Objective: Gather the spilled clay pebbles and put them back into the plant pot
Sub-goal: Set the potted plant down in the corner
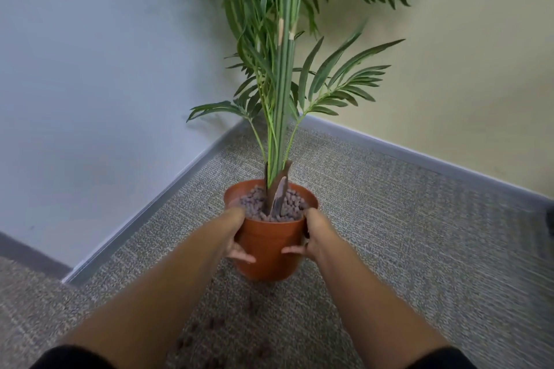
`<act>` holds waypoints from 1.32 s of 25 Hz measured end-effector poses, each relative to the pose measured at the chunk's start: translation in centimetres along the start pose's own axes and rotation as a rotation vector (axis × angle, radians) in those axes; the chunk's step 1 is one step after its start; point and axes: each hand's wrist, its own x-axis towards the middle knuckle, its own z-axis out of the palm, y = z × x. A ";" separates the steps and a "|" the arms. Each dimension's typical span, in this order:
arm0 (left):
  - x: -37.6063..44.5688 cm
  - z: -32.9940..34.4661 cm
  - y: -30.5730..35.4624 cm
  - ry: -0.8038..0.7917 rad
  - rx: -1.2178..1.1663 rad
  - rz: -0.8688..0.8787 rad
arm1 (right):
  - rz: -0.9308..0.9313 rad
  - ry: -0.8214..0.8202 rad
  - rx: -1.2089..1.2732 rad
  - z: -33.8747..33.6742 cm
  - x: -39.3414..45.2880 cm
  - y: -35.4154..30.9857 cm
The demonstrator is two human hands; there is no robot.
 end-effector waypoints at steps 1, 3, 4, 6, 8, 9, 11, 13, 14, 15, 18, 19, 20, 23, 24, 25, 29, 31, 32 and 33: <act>-0.2 0.1 -0.1 0.014 0.030 -0.017 | -0.004 -0.002 0.007 -0.1 0.1 0.1; -0.3 0.1 -0.3 0.018 0.064 -0.048 | -0.019 -0.001 -0.006 -0.3 -0.2 0.3; -0.4 0.1 -0.4 0.016 0.061 -0.055 | -0.031 0.010 -0.027 -0.5 -0.4 0.3; -0.6 0.1 -0.8 0.026 0.054 -0.053 | -0.051 0.023 -0.054 -0.7 -0.6 0.4; -0.6 0.3 -1.5 0.052 0.062 -0.036 | -0.047 0.025 -0.047 -0.9 -0.9 0.7; -0.8 0.3 -1.9 0.063 0.053 -0.030 | -0.033 0.020 -0.029 -0.9 -1.1 1.0; -0.7 0.4 -2.9 0.077 0.015 0.002 | -0.022 0.005 -0.011 -0.9 -1.2 1.7; -0.3 0.6 -4.0 0.096 -0.063 0.025 | -0.022 -0.009 -0.003 -1.0 -1.0 2.3; -0.2 0.8 -4.5 0.111 -0.103 0.035 | -0.027 -0.015 0.003 -1.1 -0.9 2.5; -0.3 1.0 -4.7 0.126 -0.113 0.051 | -0.038 -0.018 0.021 -1.2 -0.7 2.7; 0.2 1.1 -3.8 0.137 -0.077 0.126 | -0.102 -0.011 0.114 -1.4 0.8 2.2; 0.7 1.1 -2.9 0.145 -0.066 0.158 | -0.125 -0.004 0.125 -1.2 1.2 1.7; 1.6 1.1 -2.0 0.159 -0.054 0.179 | -0.147 0.003 0.126 -0.9 1.6 1.0; 4.2 2.1 0.3 0.229 -0.038 0.165 | -0.211 0.015 0.112 -0.6 2.9 -0.5; 5.4 2.2 0.6 0.280 -0.044 0.164 | -0.221 0.008 0.118 -0.7 3.3 -0.5; 6.5 2.2 0.8 0.310 -0.044 0.166 | -0.227 -0.020 0.122 -0.9 3.8 -0.7; 9.6 2.7 0.1 0.231 0.059 0.213 | -0.206 -0.060 0.086 -1.8 4.9 -0.9; 10.1 2.7 0.4 0.221 0.072 0.180 | -0.203 -0.108 0.124 -2.2 5.1 -1.0; 10.0 2.8 0.6 0.222 0.089 0.190 | -0.200 -0.117 0.157 -2.4 5.2 -0.6; 10.0 2.5 0.8 0.235 0.113 0.226 | -0.193 -0.120 0.190 -2.3 5.4 -0.1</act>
